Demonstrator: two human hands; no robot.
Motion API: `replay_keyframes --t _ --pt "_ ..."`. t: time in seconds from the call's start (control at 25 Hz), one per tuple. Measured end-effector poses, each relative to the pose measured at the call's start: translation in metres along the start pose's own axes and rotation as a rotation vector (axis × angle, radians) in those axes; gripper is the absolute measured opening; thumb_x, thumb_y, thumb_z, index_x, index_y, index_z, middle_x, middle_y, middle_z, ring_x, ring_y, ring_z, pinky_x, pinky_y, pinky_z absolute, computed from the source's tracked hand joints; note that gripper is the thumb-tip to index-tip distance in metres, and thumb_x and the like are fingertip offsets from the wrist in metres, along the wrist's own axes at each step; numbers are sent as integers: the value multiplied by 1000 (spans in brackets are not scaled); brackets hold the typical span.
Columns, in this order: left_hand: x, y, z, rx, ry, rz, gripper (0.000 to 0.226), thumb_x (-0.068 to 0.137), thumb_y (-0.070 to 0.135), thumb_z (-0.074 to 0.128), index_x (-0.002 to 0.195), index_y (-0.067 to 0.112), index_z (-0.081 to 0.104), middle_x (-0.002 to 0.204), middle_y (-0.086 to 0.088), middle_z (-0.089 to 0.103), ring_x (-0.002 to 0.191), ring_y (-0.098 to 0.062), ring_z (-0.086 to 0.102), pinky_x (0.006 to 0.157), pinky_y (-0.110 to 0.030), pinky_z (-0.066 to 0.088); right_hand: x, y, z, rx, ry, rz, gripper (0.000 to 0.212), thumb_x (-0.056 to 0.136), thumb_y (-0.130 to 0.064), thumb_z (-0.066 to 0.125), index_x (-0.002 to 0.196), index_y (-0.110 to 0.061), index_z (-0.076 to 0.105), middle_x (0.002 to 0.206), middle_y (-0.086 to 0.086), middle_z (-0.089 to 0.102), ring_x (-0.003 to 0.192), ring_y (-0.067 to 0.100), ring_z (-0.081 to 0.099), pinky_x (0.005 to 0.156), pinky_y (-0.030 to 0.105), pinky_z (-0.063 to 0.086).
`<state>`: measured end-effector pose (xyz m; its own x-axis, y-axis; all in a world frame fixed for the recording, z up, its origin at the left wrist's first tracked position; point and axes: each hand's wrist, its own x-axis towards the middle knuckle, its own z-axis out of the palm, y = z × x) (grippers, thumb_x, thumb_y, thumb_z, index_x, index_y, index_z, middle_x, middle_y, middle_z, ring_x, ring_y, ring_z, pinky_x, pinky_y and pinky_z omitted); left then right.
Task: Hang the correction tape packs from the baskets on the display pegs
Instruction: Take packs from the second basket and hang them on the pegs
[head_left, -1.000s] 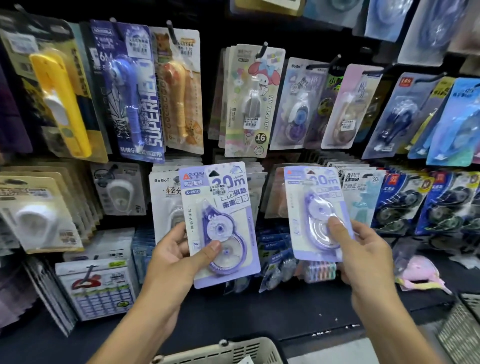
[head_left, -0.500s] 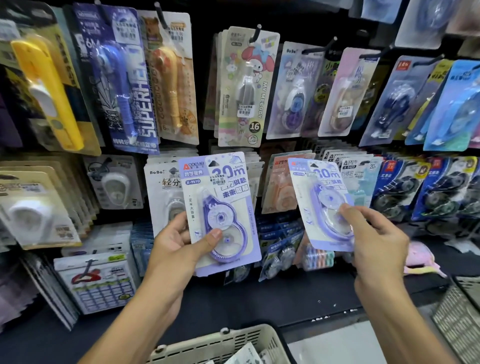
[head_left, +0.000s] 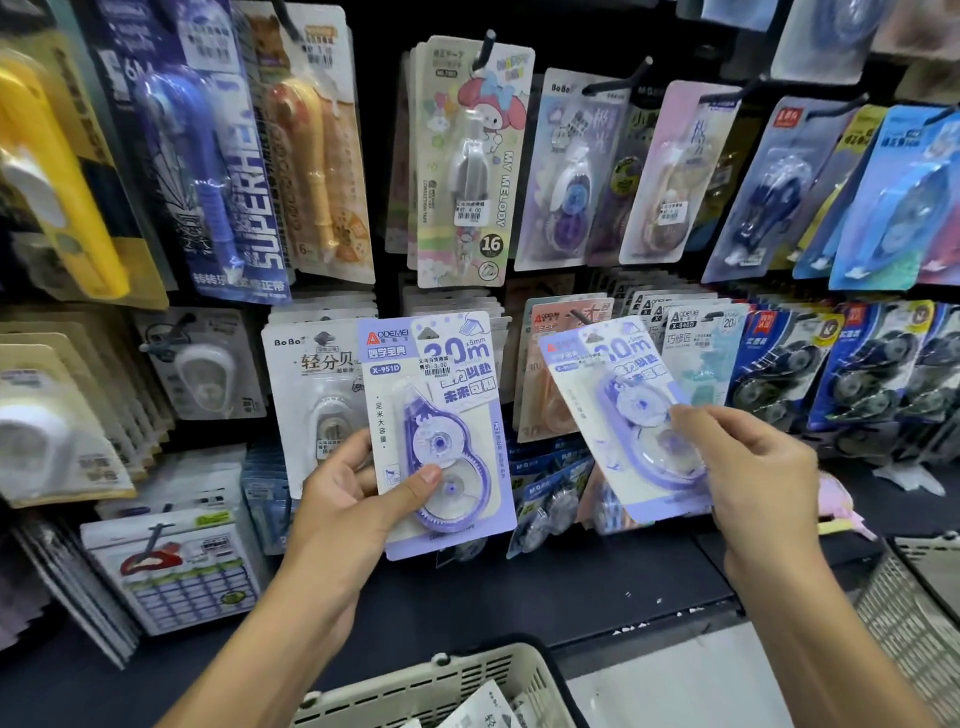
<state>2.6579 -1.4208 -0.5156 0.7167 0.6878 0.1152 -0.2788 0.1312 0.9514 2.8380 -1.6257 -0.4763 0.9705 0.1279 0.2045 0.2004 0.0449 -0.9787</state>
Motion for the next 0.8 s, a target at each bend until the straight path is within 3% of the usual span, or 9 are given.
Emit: replay_keyframes --t 0.2,0.36,0.44,0.6,0.72,0.8 --pt "-1 -3 3 -4 0 -8 53 69 12 78 121 17 68 105 -6 80 96 -23 77 77 -27 62 2 5 0 33 104 31 15 82 -17 77 68 -16 74 70 4 69 68 19 59 67 32 46" --pt "0 -4 4 -14 -4 -6 50 70 11 78 118 19 70 104 -6 80 95 -23 77 74 -25 62 -1 -1 4 180 -43 -10 27 85 -3 71 64 -19 76 66 -5 69 61 10 62 55 18 48" --pt "2 -2 2 -16 2 -7 50 69 11 78 118 18 70 104 -6 80 94 -22 77 71 -24 61 0 0 4 249 -5 -29 26 87 -5 70 68 -21 76 72 -7 72 67 10 64 58 19 49" --pt "9 5 -8 -56 42 2 50 70 11 77 119 17 70 108 -7 79 93 -23 77 63 -29 63 6 7 2 224 102 70 12 89 -16 73 77 -18 75 84 3 71 81 20 62 73 37 44" --pt "9 3 -9 -88 47 -4 46 73 8 76 118 18 71 109 -7 79 92 -23 77 62 -31 64 0 9 6 99 35 -29 14 87 -17 75 76 -24 77 74 -9 72 68 6 62 66 22 48" --pt "9 1 -7 -94 39 -14 46 73 6 75 117 16 71 108 -9 79 93 -24 77 66 -28 62 -4 9 10 113 55 -29 14 88 -18 76 76 -26 78 73 -11 73 67 5 63 66 22 50"
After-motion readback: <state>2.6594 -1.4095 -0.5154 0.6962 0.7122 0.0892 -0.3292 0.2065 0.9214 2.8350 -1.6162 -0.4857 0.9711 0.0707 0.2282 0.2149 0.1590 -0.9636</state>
